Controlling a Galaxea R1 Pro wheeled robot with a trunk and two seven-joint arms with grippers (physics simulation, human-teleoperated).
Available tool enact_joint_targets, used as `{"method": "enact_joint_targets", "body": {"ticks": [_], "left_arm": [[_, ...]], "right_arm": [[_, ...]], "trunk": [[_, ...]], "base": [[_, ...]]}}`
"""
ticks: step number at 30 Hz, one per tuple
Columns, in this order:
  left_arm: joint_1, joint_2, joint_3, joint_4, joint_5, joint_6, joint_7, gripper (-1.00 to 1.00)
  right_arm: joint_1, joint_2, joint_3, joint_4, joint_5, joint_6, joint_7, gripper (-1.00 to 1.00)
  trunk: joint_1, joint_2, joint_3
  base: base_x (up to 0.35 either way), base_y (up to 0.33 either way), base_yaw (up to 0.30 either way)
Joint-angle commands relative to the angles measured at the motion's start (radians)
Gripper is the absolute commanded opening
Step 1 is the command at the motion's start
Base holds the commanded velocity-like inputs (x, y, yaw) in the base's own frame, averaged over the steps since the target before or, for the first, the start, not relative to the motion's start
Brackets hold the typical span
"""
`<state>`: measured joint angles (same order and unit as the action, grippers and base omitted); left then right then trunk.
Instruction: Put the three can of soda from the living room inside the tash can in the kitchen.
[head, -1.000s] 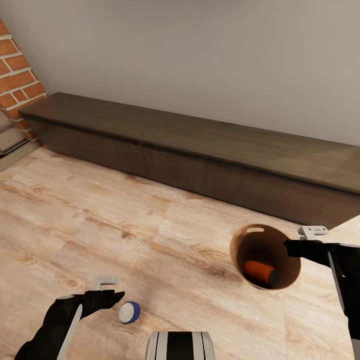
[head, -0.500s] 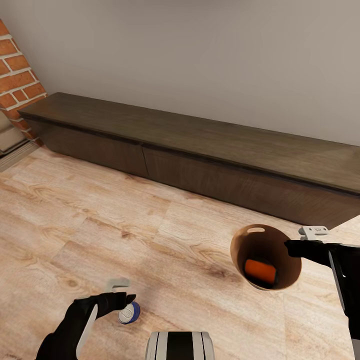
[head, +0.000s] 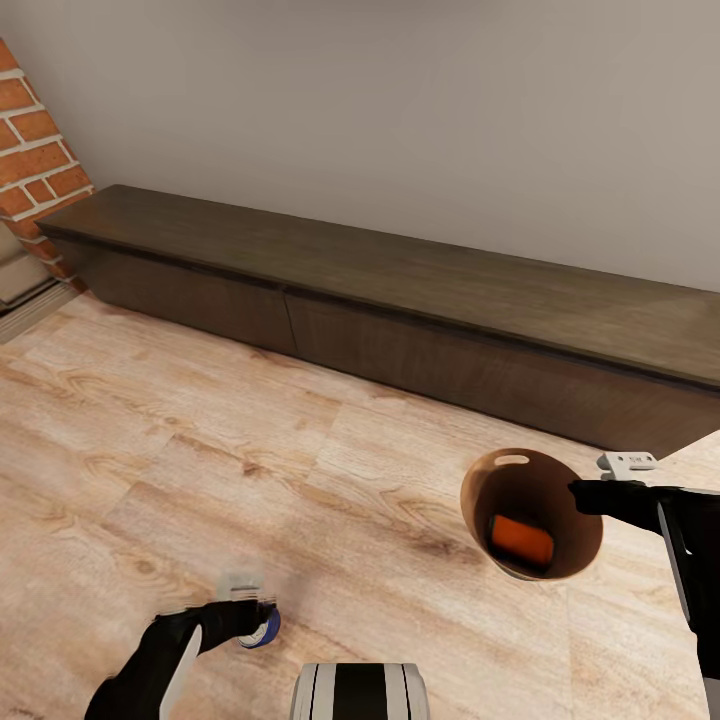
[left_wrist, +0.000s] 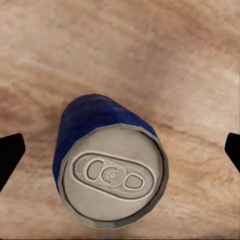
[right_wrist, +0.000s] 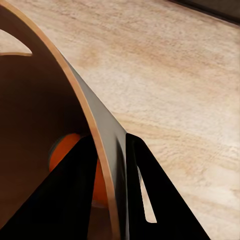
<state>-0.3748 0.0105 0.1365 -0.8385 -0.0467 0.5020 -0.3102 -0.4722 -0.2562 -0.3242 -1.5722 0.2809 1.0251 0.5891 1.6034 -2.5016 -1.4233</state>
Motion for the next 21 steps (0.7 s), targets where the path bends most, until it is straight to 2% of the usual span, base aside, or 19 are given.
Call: {"method": "enact_joint_targets", "body": {"ticks": [1, 3, 5, 7, 12, 21], "left_arm": [[-0.002, 0.0, 0.0, 0.026, 0.0, -0.015, 0.0, 1.0], [-0.016, 0.0, 0.0, 0.073, 0.001, -0.042, 0.001, 1.0], [-0.057, 0.0, 0.0, 0.167, 0.001, -0.089, 0.01, 1.0], [-0.084, 0.0, 0.001, 0.223, 0.001, -0.113, 0.031, 1.0], [-0.104, -0.001, 0.001, 0.263, 0.002, -0.129, 0.052, 1.0], [-0.107, -0.001, 0.002, 0.275, 0.005, -0.146, 0.055, 1.0]], "right_arm": [[0.0, 0.0, 0.0, 0.0, -0.012, 0.003, 0.0, -1.0], [0.0, 0.0, 0.0, 0.0, -0.011, 0.003, 0.0, -1.0], [0.0, 0.0, 0.0, 0.0, -0.011, 0.003, 0.0, -1.0], [0.0, 0.0, 0.0, 0.0, -0.012, 0.003, 0.0, -1.0], [0.0, 0.0, 0.0, 0.0, -0.012, 0.003, 0.0, -1.0], [0.0, 0.0, 0.0, 0.0, -0.012, 0.003, 0.0, -1.0]], "trunk": [[0.0, 0.0, 0.0], [0.0, 0.0, 0.0], [0.0, 0.0, 0.0], [0.0, 0.0, 0.0], [0.0, 0.0, 0.0], [0.0, 0.0, 0.0]], "base": [[0.0, 0.0, 0.0], [0.0, 0.0, 0.0], [0.0, 0.0, 0.0], [0.0, 0.0, 0.0], [0.0, 0.0, 0.0], [0.0, 0.0, 0.0]]}}
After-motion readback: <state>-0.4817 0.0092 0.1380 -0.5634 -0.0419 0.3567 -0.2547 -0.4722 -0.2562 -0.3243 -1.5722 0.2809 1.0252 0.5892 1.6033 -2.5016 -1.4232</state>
